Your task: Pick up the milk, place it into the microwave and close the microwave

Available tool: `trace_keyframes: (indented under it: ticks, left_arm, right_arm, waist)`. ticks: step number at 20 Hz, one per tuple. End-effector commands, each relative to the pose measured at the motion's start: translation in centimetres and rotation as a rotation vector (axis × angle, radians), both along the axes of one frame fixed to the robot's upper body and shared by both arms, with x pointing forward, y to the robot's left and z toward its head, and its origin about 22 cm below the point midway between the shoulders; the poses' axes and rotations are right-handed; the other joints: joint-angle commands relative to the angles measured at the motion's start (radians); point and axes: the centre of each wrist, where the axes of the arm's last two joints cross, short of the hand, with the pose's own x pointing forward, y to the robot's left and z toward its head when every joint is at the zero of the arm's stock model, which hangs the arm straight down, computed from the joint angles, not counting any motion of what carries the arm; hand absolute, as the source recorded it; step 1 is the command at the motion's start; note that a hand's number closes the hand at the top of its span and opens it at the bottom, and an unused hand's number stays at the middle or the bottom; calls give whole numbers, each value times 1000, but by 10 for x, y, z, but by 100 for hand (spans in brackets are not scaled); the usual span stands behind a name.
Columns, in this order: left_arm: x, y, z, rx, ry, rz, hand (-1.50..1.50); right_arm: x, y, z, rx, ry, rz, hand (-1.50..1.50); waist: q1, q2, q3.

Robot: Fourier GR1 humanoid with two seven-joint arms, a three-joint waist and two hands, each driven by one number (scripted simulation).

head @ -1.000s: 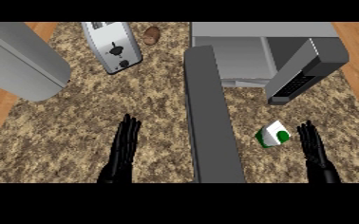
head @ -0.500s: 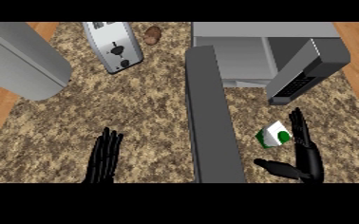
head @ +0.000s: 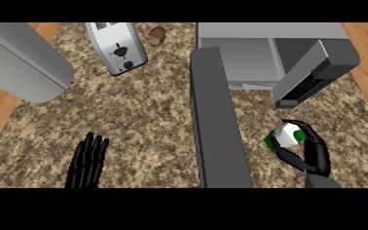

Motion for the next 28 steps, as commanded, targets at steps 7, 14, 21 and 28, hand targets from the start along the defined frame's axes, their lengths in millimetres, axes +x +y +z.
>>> trace_keyframes:
  ticks: [7, 14, 21, 28]
  left_arm:
    - [-2, 9, 0, -1, -35, 1, -150]
    - [-4, 24, -19, -2, -31, -3, -150]
    - [-2, 40, -10, -7, -6, -6, -150]
    - [-17, 38, -20, -9, 18, 6, -150]
  right_arm:
    - [-5, -5, -20, -151, 58, -4, 150]
    - [37, 14, -3, -213, 23, 13, 150]
    - [40, 62, -10, -14, -65, 132, 150]
    - [60, 70, 10, 33, -115, 174, 150]
  waist:
    - [10, 5, 3]
    - [16, 8, 3]
    - [6, 3, 2]
    - [-7, -3, 0]
